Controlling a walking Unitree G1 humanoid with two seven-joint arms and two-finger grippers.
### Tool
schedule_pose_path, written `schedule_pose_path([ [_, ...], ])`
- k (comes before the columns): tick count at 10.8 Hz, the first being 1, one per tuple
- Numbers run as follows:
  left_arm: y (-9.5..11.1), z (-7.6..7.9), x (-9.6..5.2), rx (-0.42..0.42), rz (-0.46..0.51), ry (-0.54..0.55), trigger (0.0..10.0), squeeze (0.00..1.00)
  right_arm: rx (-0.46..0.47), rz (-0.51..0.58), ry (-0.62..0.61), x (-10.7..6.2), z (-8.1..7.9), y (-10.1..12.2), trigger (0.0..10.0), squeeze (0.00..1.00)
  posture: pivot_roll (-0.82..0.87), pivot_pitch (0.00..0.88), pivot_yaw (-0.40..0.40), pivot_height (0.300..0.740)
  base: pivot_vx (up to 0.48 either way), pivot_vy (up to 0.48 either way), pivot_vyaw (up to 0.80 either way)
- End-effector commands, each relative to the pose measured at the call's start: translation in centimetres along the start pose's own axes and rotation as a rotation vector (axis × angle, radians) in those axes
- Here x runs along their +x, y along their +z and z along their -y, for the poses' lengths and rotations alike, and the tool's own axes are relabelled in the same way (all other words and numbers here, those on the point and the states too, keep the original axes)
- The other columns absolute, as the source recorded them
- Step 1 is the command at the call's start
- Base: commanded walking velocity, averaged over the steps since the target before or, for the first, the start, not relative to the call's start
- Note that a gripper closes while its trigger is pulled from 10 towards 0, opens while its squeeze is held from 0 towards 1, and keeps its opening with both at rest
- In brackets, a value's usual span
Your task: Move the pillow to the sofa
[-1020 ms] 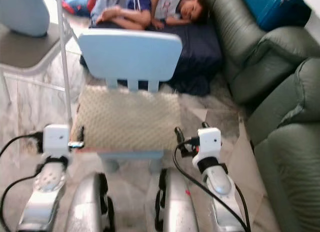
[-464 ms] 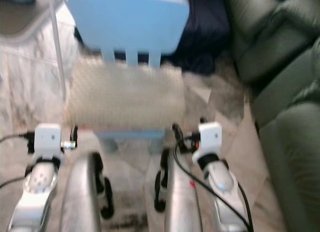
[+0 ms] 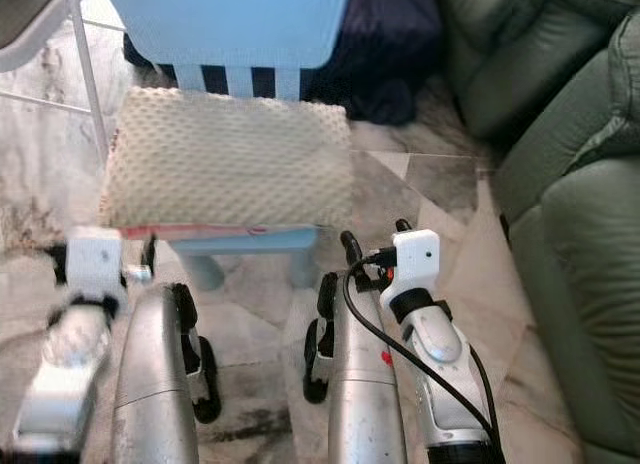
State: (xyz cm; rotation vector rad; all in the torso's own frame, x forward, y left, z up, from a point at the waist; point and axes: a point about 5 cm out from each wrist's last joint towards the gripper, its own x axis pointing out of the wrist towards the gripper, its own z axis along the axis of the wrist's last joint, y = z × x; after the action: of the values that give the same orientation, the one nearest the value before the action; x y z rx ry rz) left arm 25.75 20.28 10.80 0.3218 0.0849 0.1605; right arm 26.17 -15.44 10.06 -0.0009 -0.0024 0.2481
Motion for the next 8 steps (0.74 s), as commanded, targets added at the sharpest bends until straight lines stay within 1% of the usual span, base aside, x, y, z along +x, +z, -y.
schedule_pose_path([
  [1,-1.3,-0.8,-0.1,0.007,-0.056,0.026,10.0,0.00,0.005,-0.020,-0.015,-0.5,0.4,-0.6,10.0,0.00,-0.03,0.371,-0.074,0.511,0.000,0.000,0.00],
  [2,-1.2,-2.1,0.8,0.013,-0.054,0.079,10.0,0.00,0.002,-0.028,-0.015,-0.6,0.5,-0.7,10.0,0.00,-0.03,0.383,-0.076,0.496,0.000,0.000,0.00],
  [4,-0.5,-3.8,1.8,0.014,-0.033,0.152,10.0,0.00,-0.005,-0.031,0.004,-0.6,0.5,-0.8,10.0,0.00,-0.03,0.398,-0.079,0.471,0.000,0.000,0.00],
  [5,0.0,-4.3,2.0,0.023,-0.019,0.177,10.0,0.00,-0.017,-0.026,0.024,-0.4,0.4,-0.7,10.0,0.00,-0.03,0.400,-0.078,0.461,0.000,0.000,0.00],
  [6,1.7,-5.2,2.3,0.031,0.039,0.252,10.0,0.00,-0.044,-0.004,0.068,0.8,0.3,-0.1,10.0,0.00,-0.02,0.404,-0.075,0.461,0.000,0.000,0.00],
  [7,2.1,-5.3,2.3,0.030,0.051,0.268,10.0,0.00,-0.050,0.003,0.074,1.1,0.3,0.1,10.0,0.00,-0.02,0.404,-0.075,0.461,0.000,0.000,0.00],
  [8,5.0,-6.1,2.8,0.012,0.161,0.320,10.0,0.00,-0.067,0.053,0.119,2.8,0.3,1.8,10.0,0.00,-0.02,0.411,-0.075,0.461,0.000,0.000,0.00],
])
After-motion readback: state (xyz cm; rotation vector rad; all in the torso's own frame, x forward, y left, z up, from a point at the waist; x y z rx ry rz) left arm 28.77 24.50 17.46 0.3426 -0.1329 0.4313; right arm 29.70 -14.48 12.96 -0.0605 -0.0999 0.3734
